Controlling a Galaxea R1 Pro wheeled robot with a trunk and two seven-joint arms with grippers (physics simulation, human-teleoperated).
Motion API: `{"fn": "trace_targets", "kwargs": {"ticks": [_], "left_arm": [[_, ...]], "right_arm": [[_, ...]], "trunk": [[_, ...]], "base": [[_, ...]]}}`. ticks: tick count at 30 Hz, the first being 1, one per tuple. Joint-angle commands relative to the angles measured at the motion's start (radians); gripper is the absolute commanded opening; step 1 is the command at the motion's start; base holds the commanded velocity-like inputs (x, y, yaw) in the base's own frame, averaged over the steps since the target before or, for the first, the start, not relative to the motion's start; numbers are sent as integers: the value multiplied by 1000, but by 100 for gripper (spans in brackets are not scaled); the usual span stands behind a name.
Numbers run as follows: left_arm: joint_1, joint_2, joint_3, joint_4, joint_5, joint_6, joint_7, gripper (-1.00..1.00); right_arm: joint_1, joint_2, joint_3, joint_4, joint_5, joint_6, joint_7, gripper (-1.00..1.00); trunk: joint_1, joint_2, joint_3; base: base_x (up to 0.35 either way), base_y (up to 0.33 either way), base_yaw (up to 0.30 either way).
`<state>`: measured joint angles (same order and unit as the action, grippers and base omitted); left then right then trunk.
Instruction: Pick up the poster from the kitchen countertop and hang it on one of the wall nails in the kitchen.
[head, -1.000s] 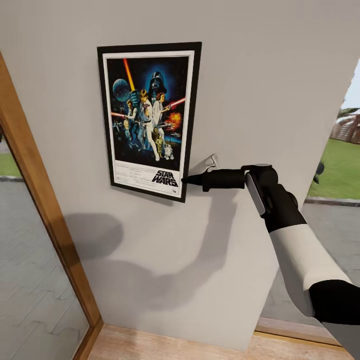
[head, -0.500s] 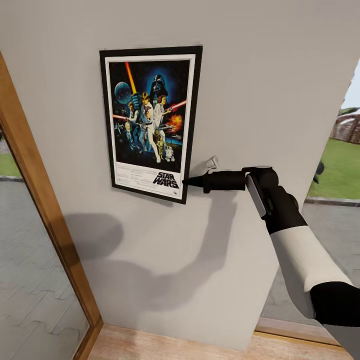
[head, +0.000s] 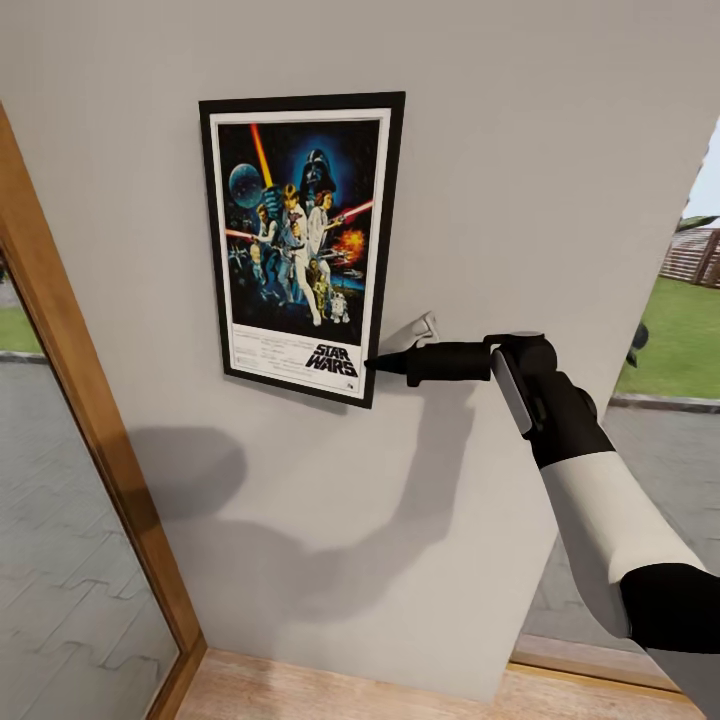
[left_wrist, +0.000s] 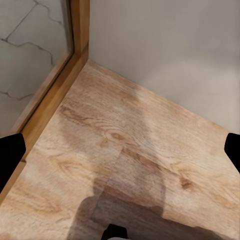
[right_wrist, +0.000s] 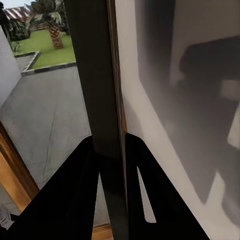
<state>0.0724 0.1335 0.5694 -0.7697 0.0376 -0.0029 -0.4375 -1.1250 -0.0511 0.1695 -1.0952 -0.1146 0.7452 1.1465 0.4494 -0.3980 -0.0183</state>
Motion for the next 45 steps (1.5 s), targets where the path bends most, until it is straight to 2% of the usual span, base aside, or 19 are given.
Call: {"fn": "trace_targets", "kwargs": {"ticks": [1, 45], "left_arm": [[0, 0, 1, 0, 4, 0, -5, 100], [0, 5, 1, 1, 4, 0, -5, 100]], "right_arm": [[-1, -1, 2, 0, -10, 9, -3, -100], [-1, 2, 1, 0, -10, 10, -5, -100]], "trunk": [[1, -2, -2], [1, -2, -2]], "base": [[0, 0, 0], [12, 0, 0]]}}
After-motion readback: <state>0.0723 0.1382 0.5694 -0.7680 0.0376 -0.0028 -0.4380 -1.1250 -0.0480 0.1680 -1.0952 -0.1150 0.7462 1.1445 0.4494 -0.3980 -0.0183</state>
